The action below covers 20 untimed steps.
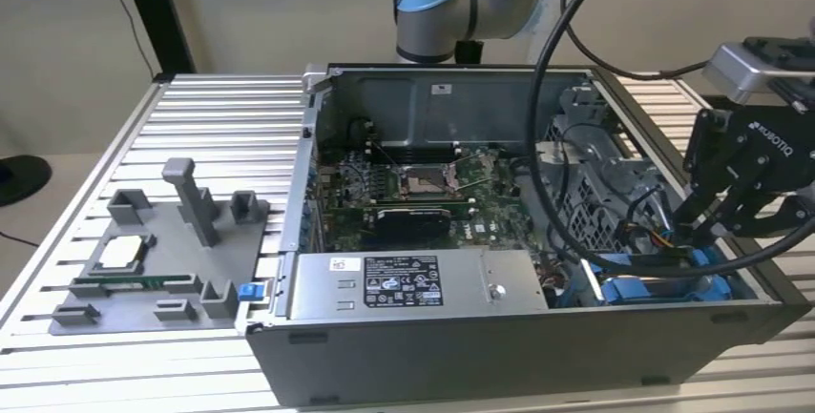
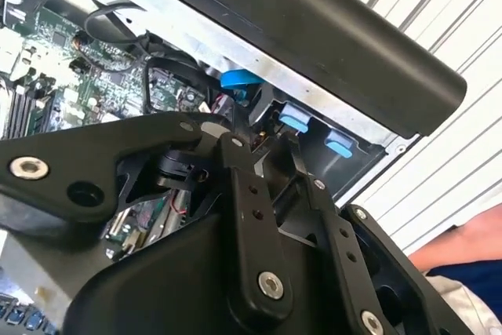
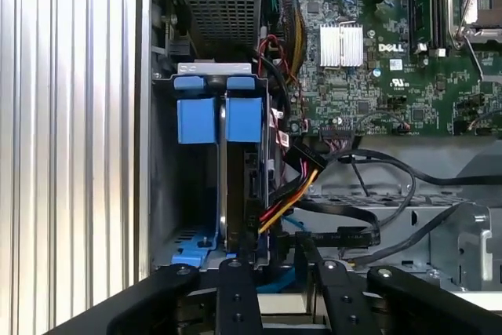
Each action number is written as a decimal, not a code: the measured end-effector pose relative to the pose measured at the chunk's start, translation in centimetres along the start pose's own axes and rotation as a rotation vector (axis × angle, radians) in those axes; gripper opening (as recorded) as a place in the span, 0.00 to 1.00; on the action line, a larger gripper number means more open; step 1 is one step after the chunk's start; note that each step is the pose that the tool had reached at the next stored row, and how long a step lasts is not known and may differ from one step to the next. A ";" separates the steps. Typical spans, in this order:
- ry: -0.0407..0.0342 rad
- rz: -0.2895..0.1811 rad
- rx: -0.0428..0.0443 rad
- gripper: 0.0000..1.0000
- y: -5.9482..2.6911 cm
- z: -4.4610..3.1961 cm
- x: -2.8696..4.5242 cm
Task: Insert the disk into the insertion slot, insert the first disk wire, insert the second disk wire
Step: 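Insert the second disk wire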
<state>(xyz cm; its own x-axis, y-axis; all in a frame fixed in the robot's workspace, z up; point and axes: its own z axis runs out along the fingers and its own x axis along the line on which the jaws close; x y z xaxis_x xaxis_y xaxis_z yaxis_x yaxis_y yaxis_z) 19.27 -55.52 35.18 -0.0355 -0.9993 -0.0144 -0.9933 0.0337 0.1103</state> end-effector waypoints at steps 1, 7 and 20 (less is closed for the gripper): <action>0.0000 0.000 0.0000 1.00 0.02 0.00 -0.13; 0.0001 0.000 -0.0001 1.00 0.06 -0.17 -0.37; 0.0003 0.000 -0.0012 0.00 1.29 -0.67 0.10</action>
<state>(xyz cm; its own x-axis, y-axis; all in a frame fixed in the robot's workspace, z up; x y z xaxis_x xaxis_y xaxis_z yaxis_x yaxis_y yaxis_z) 18.06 -55.59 35.98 -0.0356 -0.9993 -0.0141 -0.9932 0.0339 0.1115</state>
